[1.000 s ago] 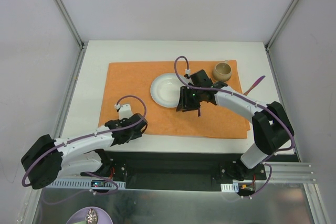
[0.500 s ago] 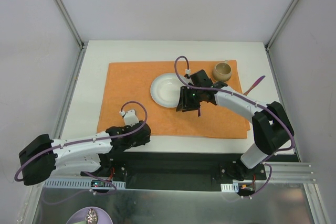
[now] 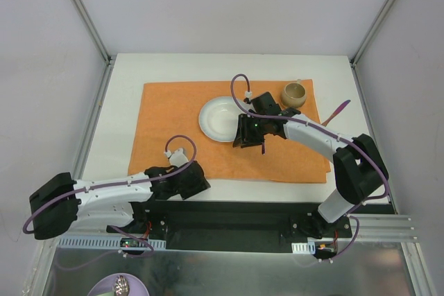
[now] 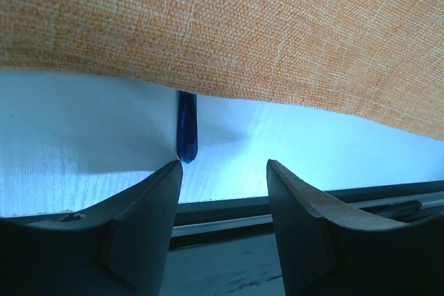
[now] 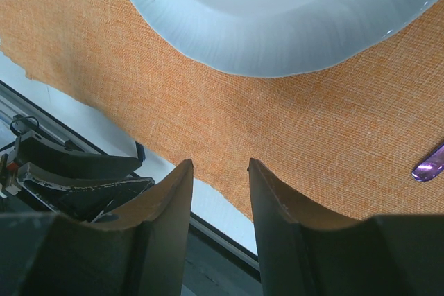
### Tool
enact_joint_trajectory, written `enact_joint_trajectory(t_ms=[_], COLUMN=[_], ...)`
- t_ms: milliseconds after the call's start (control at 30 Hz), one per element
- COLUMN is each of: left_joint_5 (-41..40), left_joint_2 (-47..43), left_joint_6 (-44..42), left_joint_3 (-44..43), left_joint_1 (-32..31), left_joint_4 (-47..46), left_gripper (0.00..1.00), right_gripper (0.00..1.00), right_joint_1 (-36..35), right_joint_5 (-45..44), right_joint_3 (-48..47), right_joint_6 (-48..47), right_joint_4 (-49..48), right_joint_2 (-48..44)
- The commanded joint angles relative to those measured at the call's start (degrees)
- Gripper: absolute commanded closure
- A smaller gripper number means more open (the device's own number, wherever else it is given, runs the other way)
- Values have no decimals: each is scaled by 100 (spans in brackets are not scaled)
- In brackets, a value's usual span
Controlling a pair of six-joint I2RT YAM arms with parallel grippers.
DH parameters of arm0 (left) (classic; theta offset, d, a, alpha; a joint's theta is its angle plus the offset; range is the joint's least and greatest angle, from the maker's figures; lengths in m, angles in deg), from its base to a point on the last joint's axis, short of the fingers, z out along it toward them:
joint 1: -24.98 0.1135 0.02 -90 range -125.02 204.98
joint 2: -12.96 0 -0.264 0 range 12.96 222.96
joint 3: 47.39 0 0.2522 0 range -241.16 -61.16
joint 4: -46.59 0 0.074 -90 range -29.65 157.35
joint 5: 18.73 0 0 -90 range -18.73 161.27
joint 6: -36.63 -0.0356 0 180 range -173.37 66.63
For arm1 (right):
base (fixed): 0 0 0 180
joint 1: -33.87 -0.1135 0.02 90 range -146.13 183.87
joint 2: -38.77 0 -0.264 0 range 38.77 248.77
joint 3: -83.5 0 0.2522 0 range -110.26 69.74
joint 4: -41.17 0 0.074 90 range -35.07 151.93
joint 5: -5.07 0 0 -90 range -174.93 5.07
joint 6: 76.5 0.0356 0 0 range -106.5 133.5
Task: Set the dinner table for one person
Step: Pick up the fork at the center of the board.
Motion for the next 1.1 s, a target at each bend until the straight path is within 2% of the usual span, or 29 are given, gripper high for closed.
enact_joint_trajectory(t_ms=[0,200,367,667,900,1067], left_joint_5=[245,-2,-107,-538,-863,-969], left_joint_2=[734,1384,1508,1868,2535,2414], left_joint_6=[164,331,445,94,-363,-600], left_joint_3=[321,-329,-558,-1138,-1770,-1903], left_joint_1=[-120,-120,-129,-120,-120,-129], left_joint_4=[1986,2584,2998,3464,3403,3210], left_gripper=[44,42,42,42,41,41], right_gripper=[59,59,59,59,59,59], right_joint_1=[-31,-23,-14,-14,-5,-5], right_joint_5=[121,174,209,305,350,358], right_joint_3=[-175,-149,-122,-96,-87,-52], right_joint_6=[38,-14,-32,-32,-15,3], right_joint_4=[-104,-104,-113,-175,-201,-201], right_joint_2=[17,-53,-62,-9,0,-18])
